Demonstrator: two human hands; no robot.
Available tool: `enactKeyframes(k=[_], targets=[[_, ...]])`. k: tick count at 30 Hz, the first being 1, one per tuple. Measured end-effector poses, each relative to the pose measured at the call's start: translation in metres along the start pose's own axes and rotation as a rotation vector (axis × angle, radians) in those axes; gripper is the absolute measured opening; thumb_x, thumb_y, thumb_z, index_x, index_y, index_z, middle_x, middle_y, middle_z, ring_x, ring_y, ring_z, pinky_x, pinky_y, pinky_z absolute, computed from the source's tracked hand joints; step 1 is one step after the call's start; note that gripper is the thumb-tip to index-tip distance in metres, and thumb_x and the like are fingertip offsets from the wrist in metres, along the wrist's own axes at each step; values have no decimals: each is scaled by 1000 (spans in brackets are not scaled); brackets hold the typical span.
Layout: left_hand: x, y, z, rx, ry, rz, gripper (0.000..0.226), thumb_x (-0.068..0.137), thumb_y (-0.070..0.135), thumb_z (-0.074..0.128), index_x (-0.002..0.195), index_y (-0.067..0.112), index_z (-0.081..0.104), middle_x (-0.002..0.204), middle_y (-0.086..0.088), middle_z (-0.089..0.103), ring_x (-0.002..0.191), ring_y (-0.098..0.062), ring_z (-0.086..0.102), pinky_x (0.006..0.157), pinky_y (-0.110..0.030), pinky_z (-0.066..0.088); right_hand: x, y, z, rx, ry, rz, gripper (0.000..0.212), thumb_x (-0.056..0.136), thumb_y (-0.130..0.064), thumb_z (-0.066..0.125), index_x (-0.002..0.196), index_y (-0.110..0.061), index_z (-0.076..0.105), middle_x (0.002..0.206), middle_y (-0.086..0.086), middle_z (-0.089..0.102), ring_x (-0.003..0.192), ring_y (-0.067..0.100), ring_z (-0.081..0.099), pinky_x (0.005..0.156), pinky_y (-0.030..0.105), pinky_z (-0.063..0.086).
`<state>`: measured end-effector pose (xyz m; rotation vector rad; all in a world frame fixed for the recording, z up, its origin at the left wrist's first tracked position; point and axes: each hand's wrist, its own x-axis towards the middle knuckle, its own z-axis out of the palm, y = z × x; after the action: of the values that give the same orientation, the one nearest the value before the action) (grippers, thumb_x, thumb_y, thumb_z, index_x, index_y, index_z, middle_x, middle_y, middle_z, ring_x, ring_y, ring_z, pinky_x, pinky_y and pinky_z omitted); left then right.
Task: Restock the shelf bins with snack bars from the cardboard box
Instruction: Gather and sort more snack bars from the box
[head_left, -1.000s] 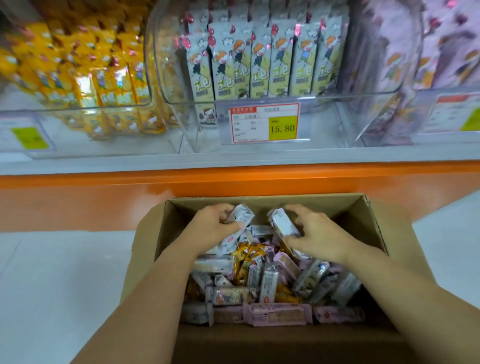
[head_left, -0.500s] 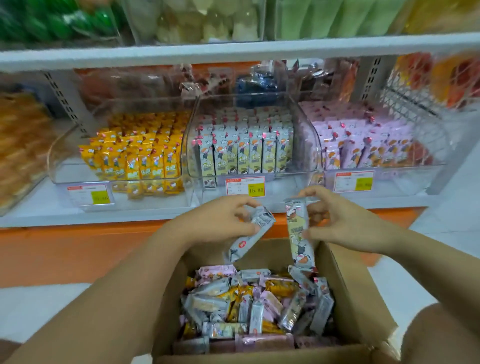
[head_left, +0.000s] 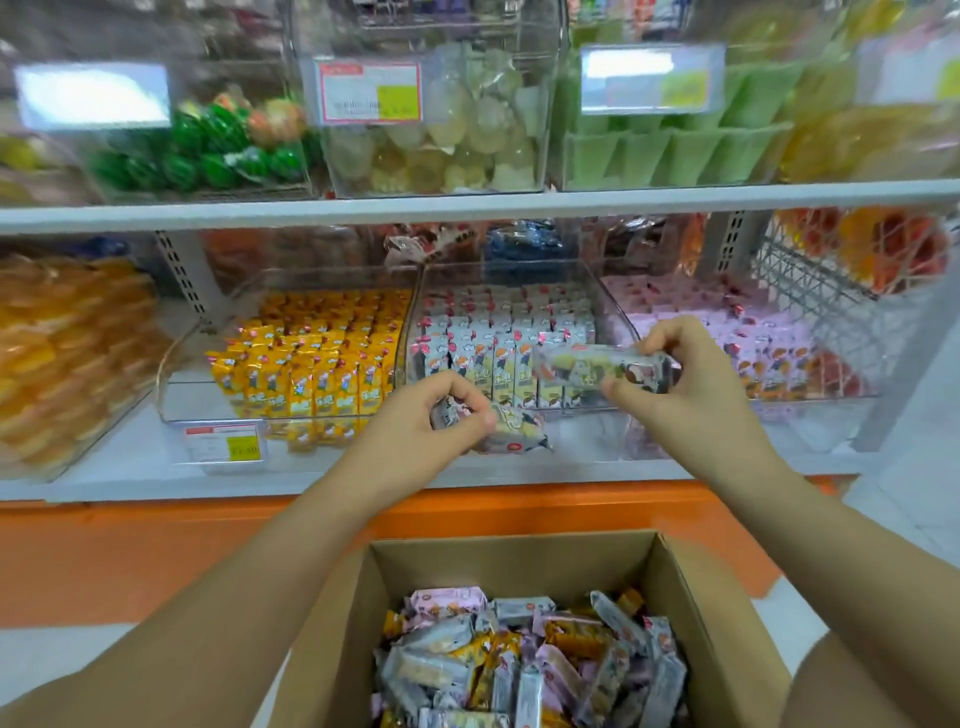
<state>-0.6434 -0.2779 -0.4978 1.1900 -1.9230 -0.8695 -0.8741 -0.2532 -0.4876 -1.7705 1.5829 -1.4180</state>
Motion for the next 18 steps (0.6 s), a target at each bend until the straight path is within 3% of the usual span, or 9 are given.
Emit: enactKeyframes(k=[2,5,8,11,14,16,18], targets=[[2,0,-2,-61,135,7,11,87,20,64,81,29,60,91,23,63,99,3,58,91,-36,49,0,-2,8,113,79,60,34,79,-20,75,76,-13,41,78,9,46,64,18,40,60,32,36],[9,1,-7,-251,273,-47,30,87,5,64,96,33,55,106,13,59,104,-17,61,77,-29,56,0,-5,20,285,44,155,36,77,-21,76,69,-10,43,77,29,51,64,19,52,62,34,44],[17,4,-9,-655,329,-199,40,86,-7,59,104,29,55,118,-4,57,99,-21,64,75,-28,58,1,-7,31,329,-40,204,31,79,-20,74,76,-9,45,71,16,53,58,8,56,55,16,46],[17,11,-4,-934,214,-337,37,83,-9,58,105,21,60,112,-9,63,91,-18,68,76,-29,58,-2,-4,44,303,-160,253,39,80,-29,72,108,-20,46,88,-1,59,75,12,63,68,24,51],[14,13,11,-678,-11,-341,40,83,-4,63,116,19,58,102,0,72,91,-14,69,77,-30,57,-6,-7,50,289,-206,207,55,81,-30,70,122,-39,34,103,-3,56,81,12,66,75,27,56],[13,10,17,-385,-47,-274,44,84,8,67,123,25,56,110,9,68,101,-9,65,85,-28,53,-8,-9,49,253,-215,155,61,82,-27,70,121,-49,28,105,-5,53,87,12,64,74,21,55],[13,11,14,-253,-38,-199,35,84,17,69,113,34,59,108,14,67,97,-1,64,79,-17,52,-9,-9,46,221,-216,110,59,83,-27,70,120,-51,30,99,-5,53,87,5,61,71,17,52]])
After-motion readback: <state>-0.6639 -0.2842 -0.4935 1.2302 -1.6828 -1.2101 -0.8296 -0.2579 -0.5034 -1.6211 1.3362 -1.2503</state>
